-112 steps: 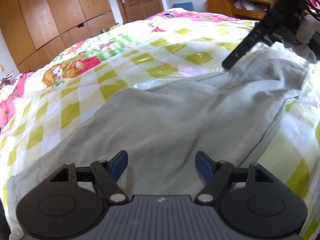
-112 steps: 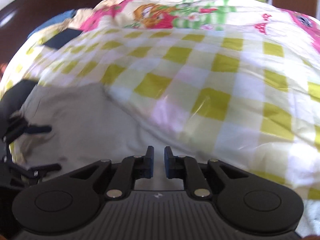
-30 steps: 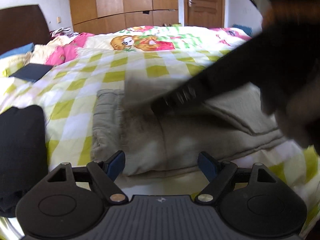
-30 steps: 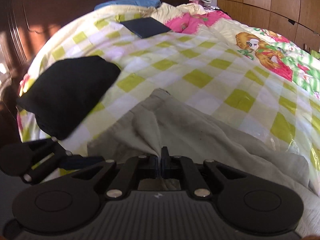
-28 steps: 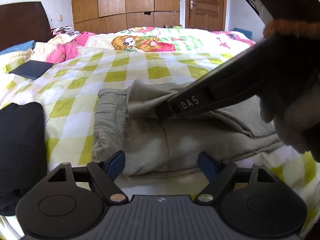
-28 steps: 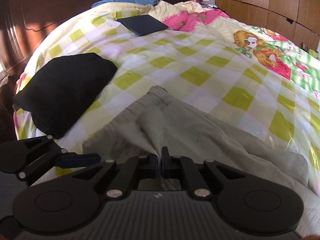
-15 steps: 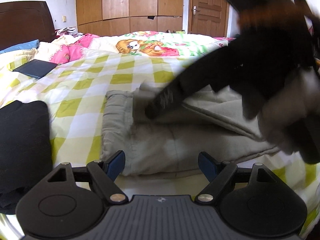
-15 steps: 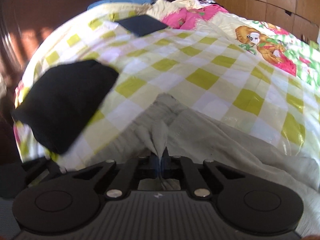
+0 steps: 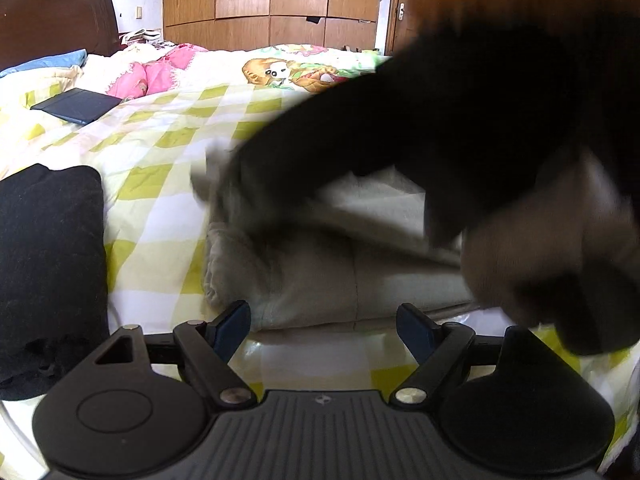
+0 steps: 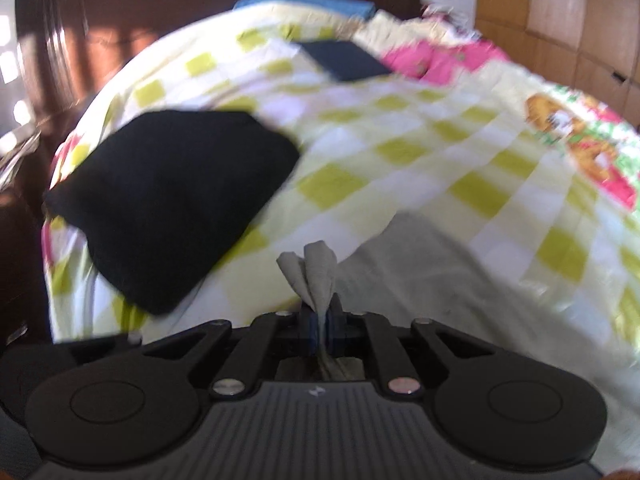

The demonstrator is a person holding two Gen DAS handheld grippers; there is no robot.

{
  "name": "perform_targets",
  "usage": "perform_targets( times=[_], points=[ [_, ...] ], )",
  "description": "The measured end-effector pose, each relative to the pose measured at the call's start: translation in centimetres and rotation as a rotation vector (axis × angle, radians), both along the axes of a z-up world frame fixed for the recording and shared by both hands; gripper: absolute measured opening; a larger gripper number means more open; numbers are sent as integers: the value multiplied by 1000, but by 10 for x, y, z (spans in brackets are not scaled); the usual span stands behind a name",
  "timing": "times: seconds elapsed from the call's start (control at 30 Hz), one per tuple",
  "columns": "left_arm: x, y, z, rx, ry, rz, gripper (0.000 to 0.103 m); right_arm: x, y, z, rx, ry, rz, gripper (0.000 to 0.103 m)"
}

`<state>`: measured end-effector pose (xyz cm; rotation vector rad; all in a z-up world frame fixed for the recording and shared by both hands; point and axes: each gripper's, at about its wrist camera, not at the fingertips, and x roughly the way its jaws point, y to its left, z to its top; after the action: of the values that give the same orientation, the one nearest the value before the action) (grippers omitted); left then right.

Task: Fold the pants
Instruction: 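Fold the held trouser leg over the trousers with the right tool, then open the right tool to release the folded trouser leg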

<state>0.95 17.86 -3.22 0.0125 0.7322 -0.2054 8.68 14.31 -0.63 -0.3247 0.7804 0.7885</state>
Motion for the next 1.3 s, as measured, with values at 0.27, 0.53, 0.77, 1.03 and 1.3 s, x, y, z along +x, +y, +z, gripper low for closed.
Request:
perform_targets(
  times=[0.27,0.53,0.77,1.03,1.3],
  points=[
    [-16,10,6,28,12,16,93,-6,-40,24,145,111,33,40],
    [-25,8,49,25,-118,11,95,4,-141,42,134,64,-219,42],
    [46,-39,39,38,-142,-89,96,52,-203,2,219,169,-411,41],
    [62,-54,-3,151,59,-101,96,85,-242,-8,182,134,-540,40],
    [65,-93,31,167,-35,-161,96,93,-246,-11,149,136,-431,40]
  ],
)
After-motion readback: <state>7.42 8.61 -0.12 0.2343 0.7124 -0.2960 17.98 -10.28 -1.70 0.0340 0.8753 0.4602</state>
